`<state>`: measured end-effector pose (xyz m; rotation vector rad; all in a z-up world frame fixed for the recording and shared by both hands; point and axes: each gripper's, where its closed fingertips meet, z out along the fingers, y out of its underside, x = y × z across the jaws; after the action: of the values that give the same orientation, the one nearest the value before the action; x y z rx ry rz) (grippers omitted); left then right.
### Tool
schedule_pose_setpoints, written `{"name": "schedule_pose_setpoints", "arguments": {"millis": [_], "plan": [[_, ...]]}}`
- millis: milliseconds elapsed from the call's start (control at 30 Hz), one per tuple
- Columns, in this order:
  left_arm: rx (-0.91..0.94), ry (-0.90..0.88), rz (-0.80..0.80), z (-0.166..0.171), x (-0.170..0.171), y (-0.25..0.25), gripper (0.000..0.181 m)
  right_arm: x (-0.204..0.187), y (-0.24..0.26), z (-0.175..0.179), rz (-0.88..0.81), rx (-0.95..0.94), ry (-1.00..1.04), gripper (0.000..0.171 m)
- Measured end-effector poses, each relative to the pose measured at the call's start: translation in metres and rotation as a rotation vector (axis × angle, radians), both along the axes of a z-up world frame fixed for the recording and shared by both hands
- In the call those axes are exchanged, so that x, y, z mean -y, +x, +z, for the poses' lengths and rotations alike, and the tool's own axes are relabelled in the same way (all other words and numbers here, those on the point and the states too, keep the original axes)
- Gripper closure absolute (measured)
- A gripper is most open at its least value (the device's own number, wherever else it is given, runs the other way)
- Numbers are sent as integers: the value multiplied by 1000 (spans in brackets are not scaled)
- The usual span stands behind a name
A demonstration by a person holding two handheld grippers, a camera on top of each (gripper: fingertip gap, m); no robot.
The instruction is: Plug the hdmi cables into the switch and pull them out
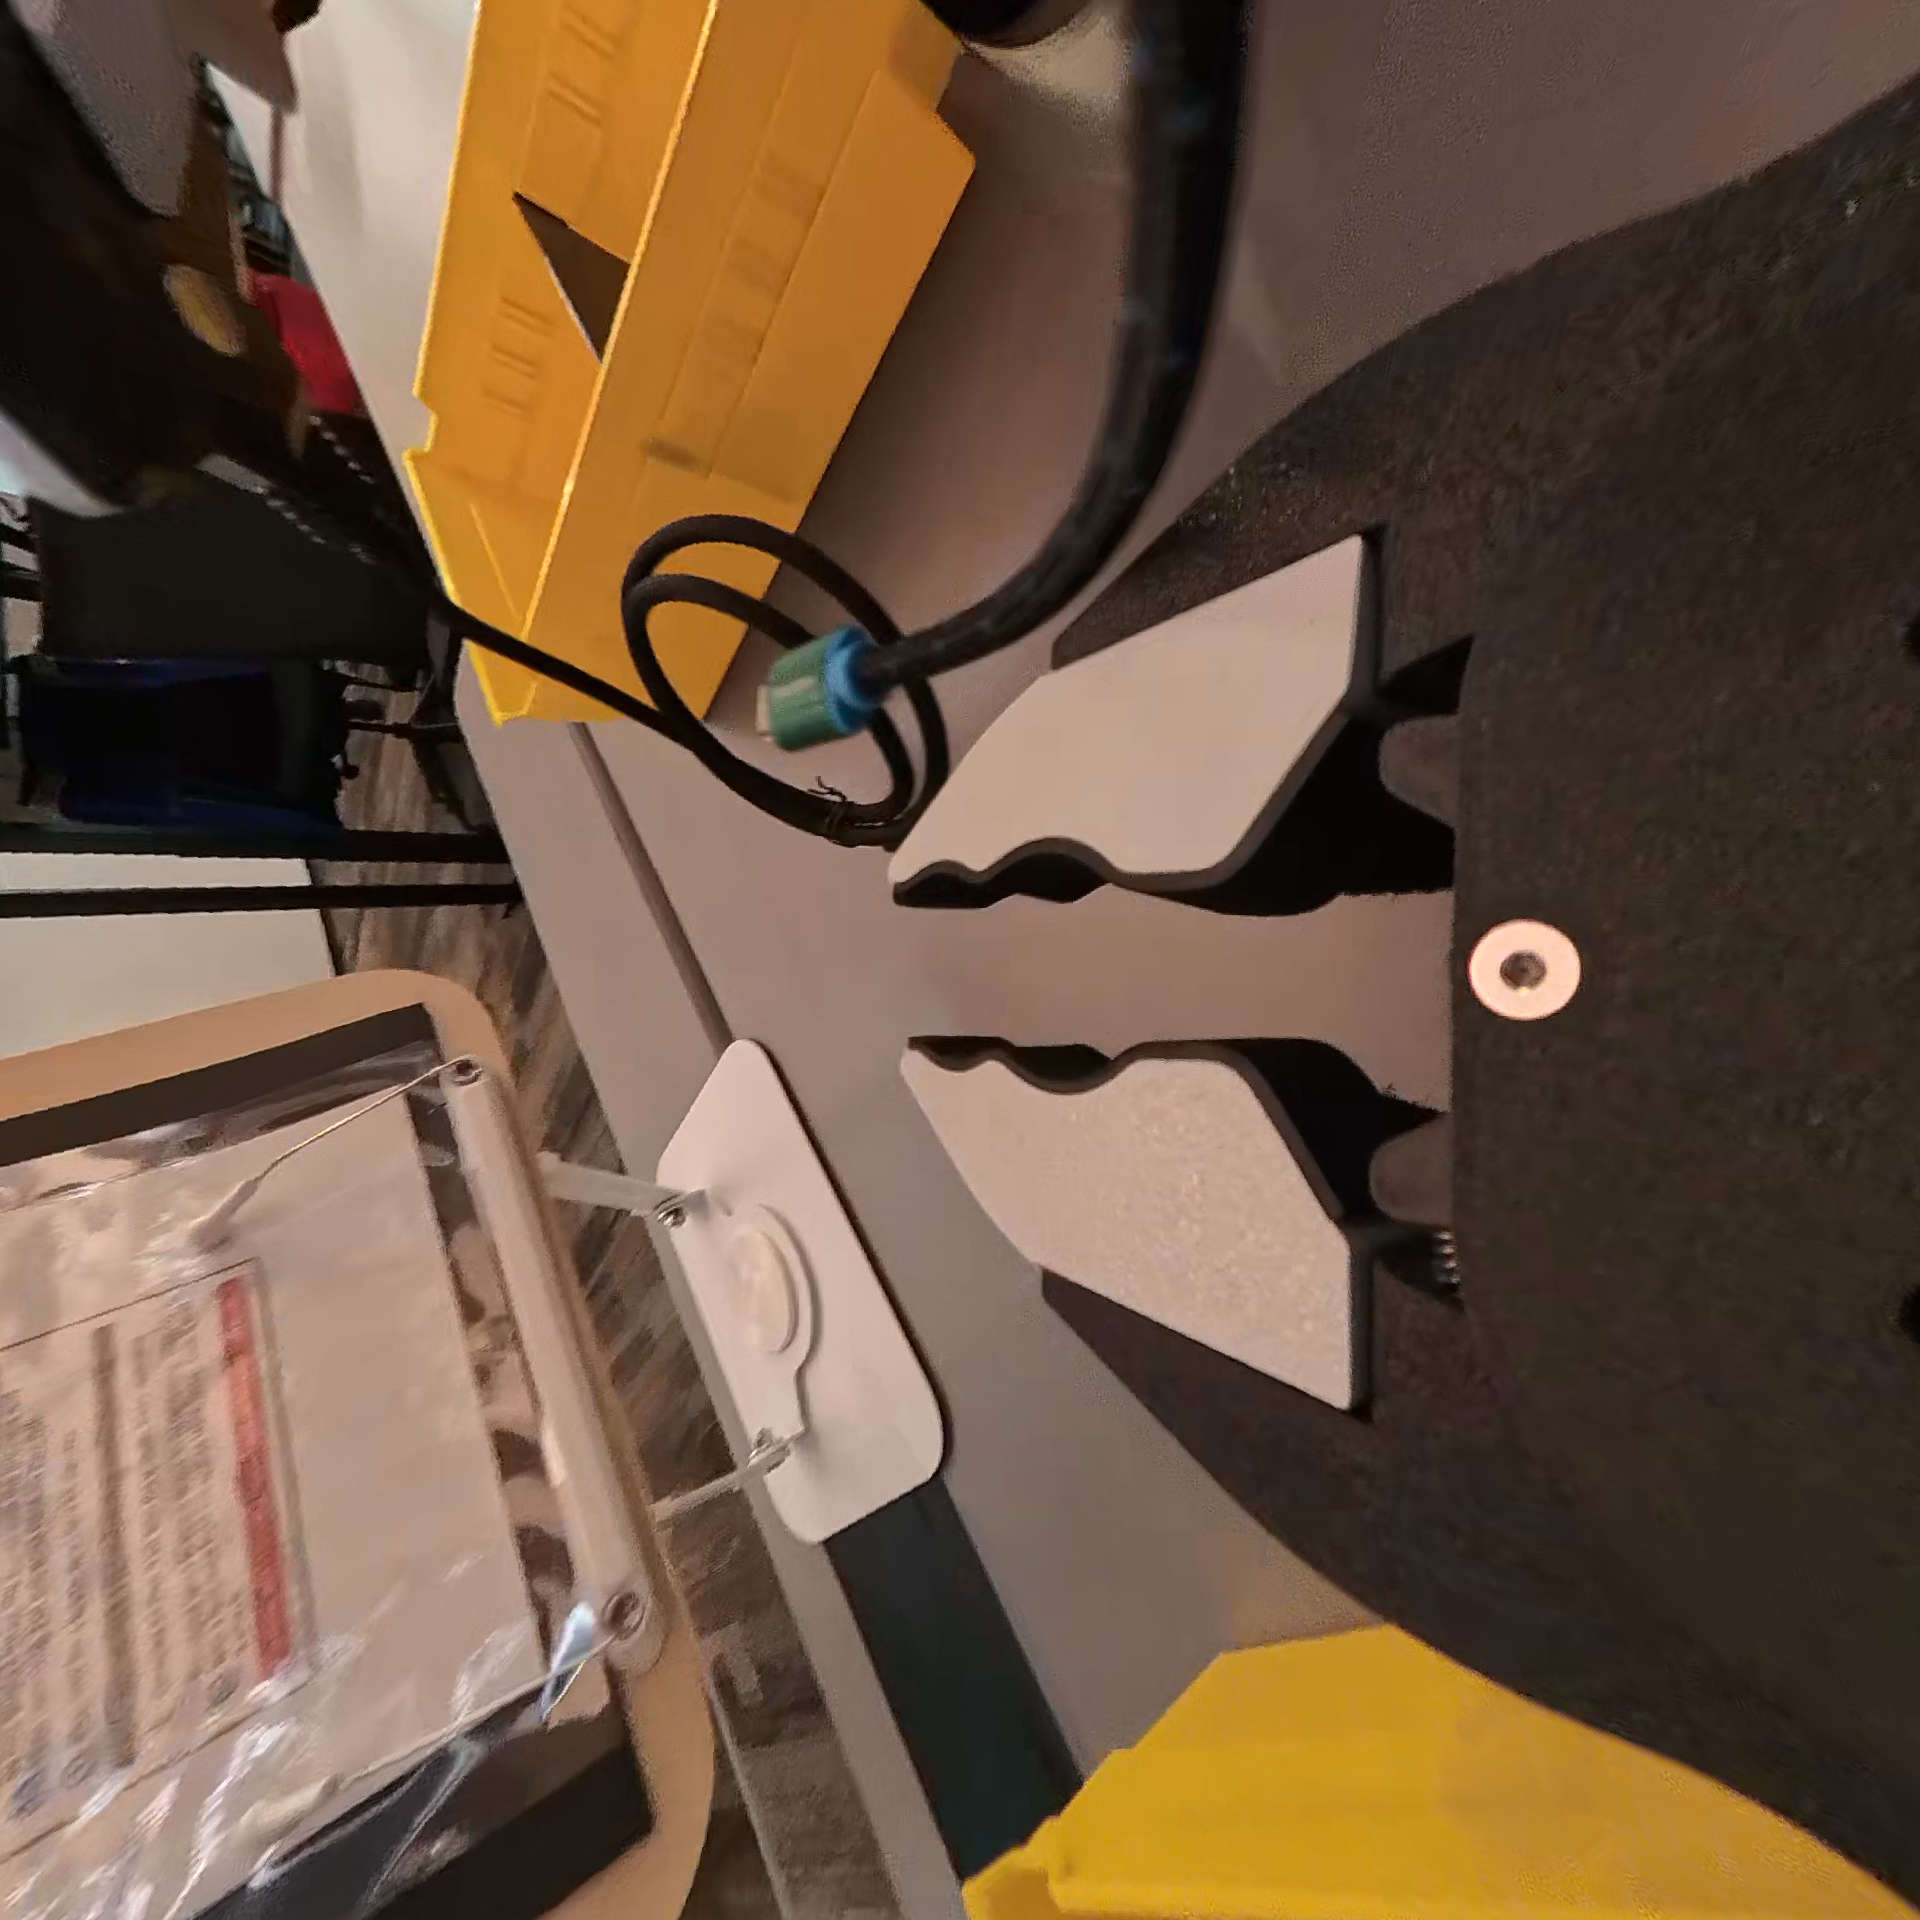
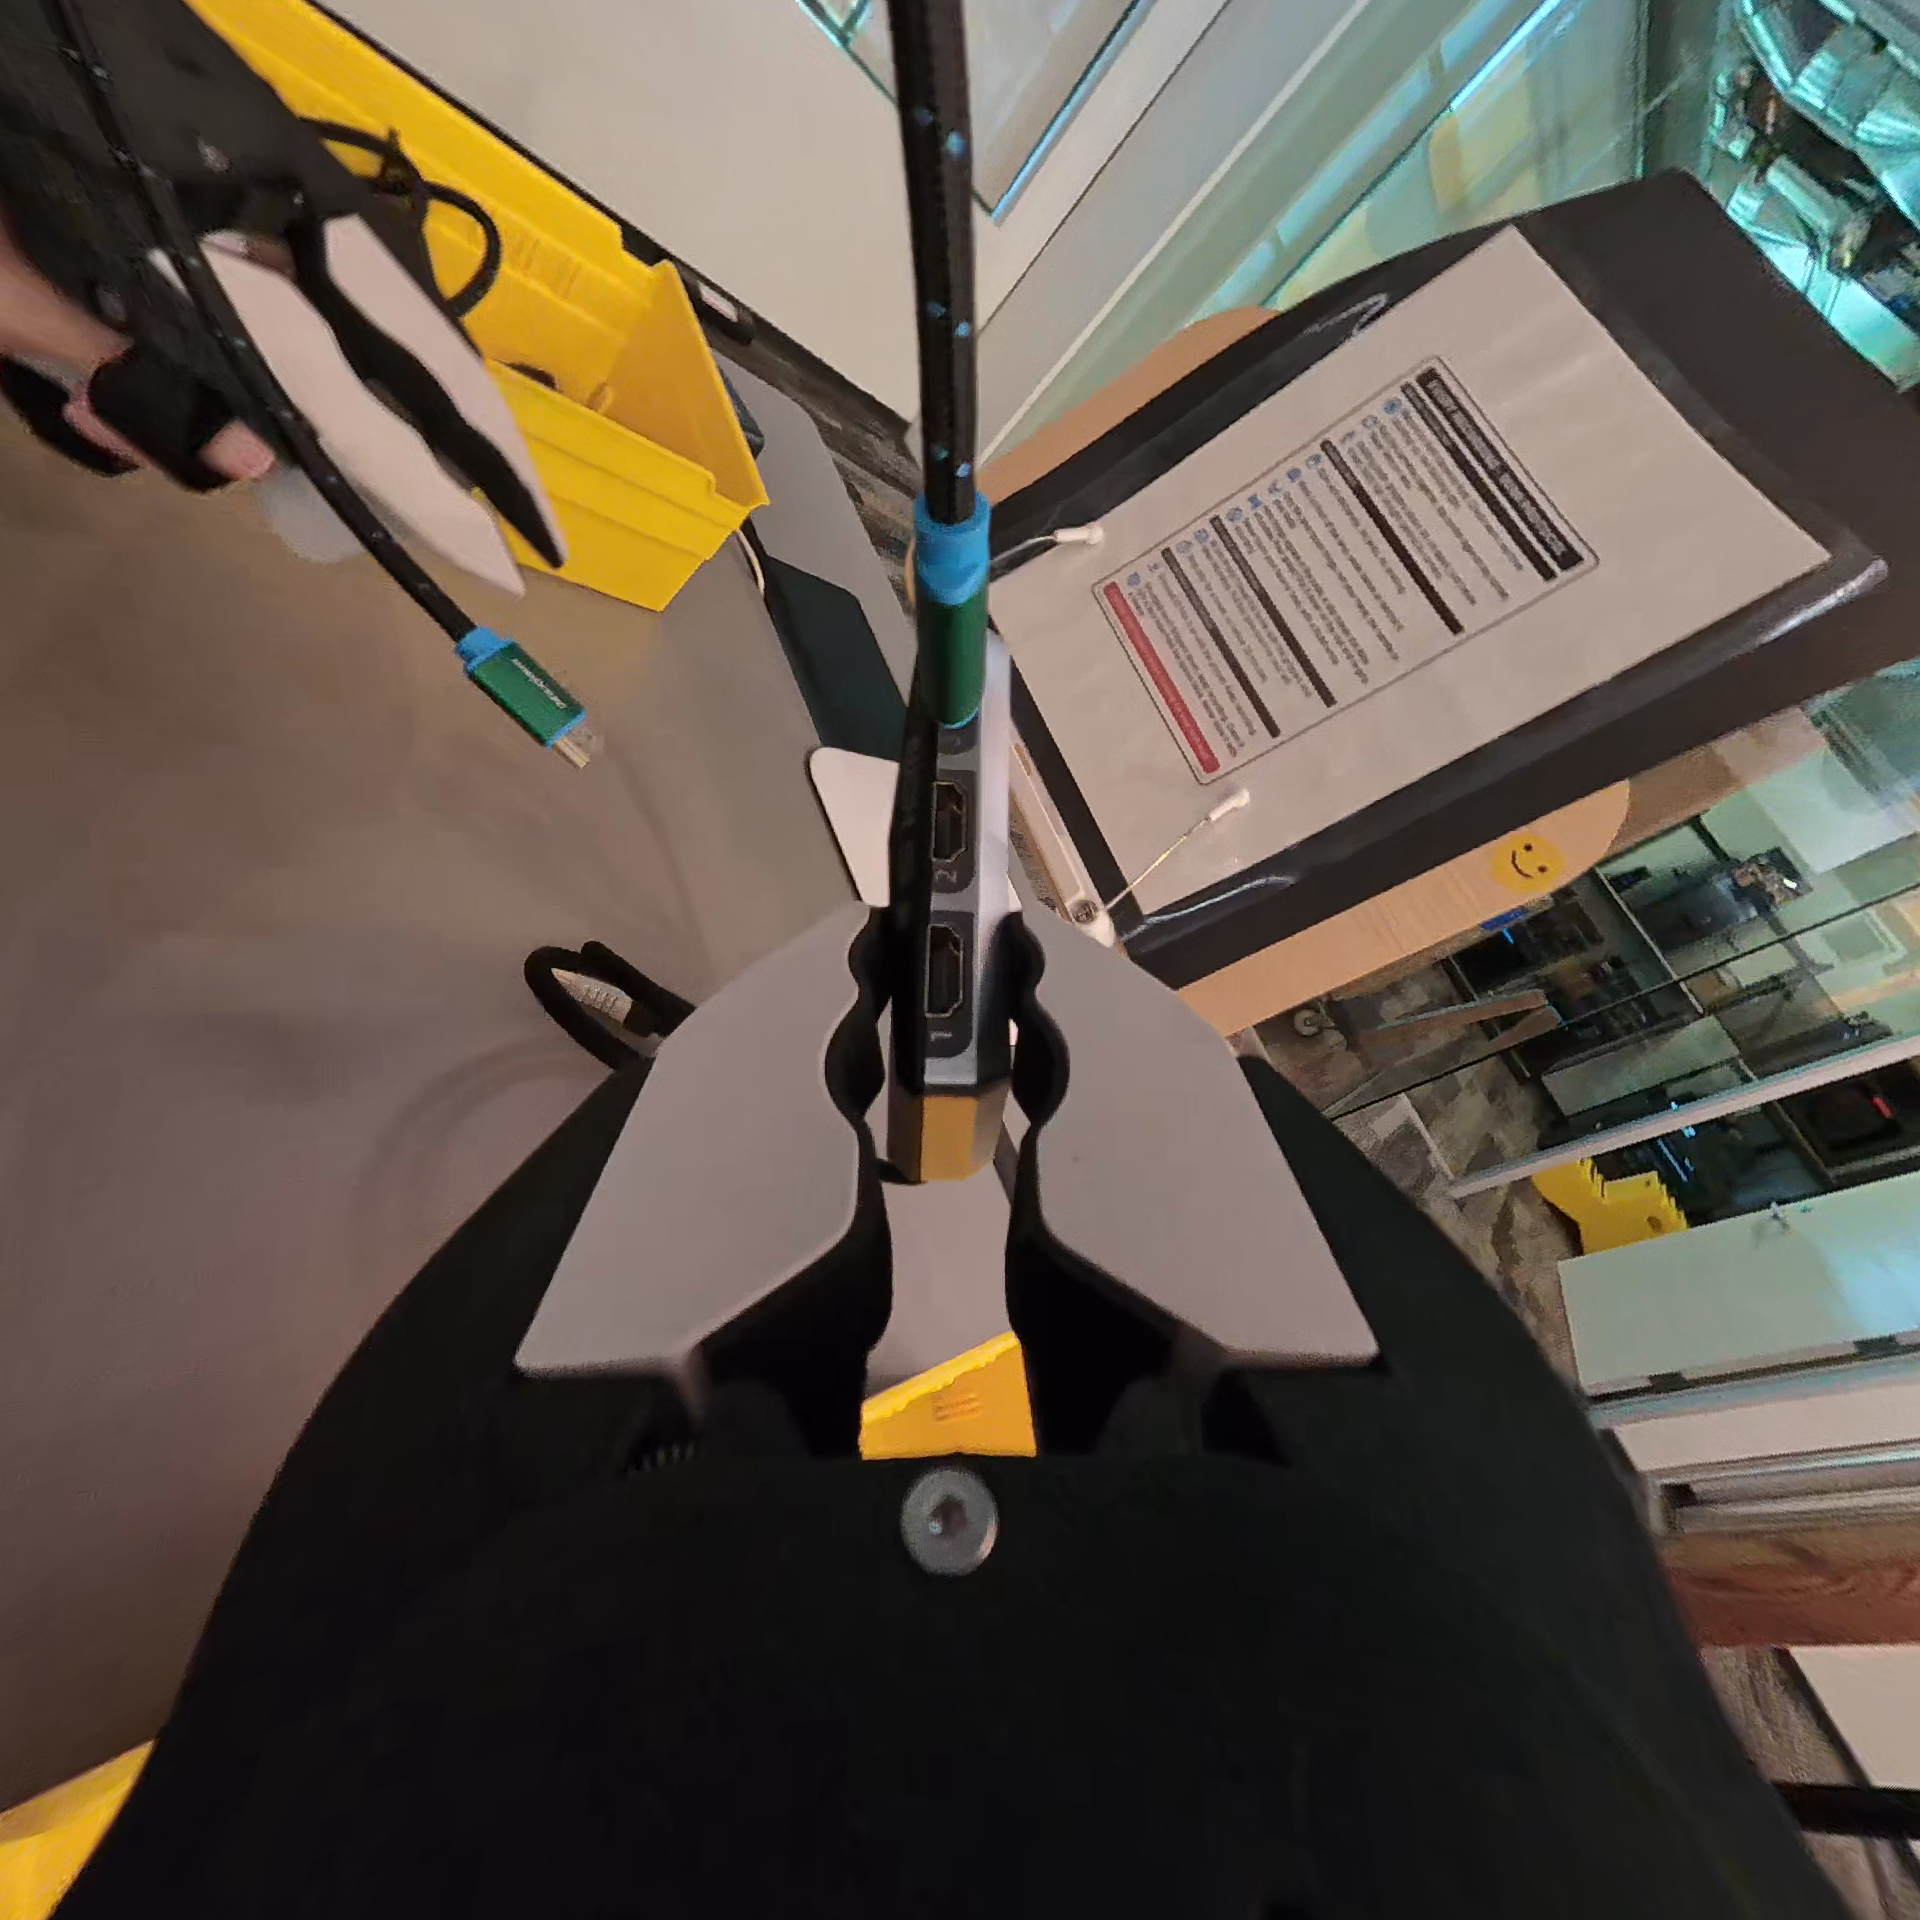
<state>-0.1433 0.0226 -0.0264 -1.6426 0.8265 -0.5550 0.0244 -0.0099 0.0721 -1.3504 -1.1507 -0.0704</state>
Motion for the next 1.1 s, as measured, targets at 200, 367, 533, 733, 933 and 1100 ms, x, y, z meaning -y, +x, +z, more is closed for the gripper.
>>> {"name": "schedule_pose_setpoints", "arguments": {"millis": [200, 367, 533, 733, 933, 1100], "plan": [[-30, -94, -21, -25, -2, 6, 158, -9, 10, 2, -55, -44, -13, 150], [-63, -120, -42, -36, -2, 9, 158, -13, 19, 9, -92, -105, -19, 150], [-128, -110, -72, -45, 2, 14, 161, -18, 29, 14, -134, -172, -34, 150], [-161, -80, -90, -46, 5, 17, 164, -21, 29, 10, -161, -164, -58, 150], [-172, -88, -104, -49, 6, 18, 165, -24, 23, 3, -187, -115, -53, 150], [-177, -110, -125, -53, 9, 21, 168, -25, 22, 3, -210, -102, -46, 150]]}}
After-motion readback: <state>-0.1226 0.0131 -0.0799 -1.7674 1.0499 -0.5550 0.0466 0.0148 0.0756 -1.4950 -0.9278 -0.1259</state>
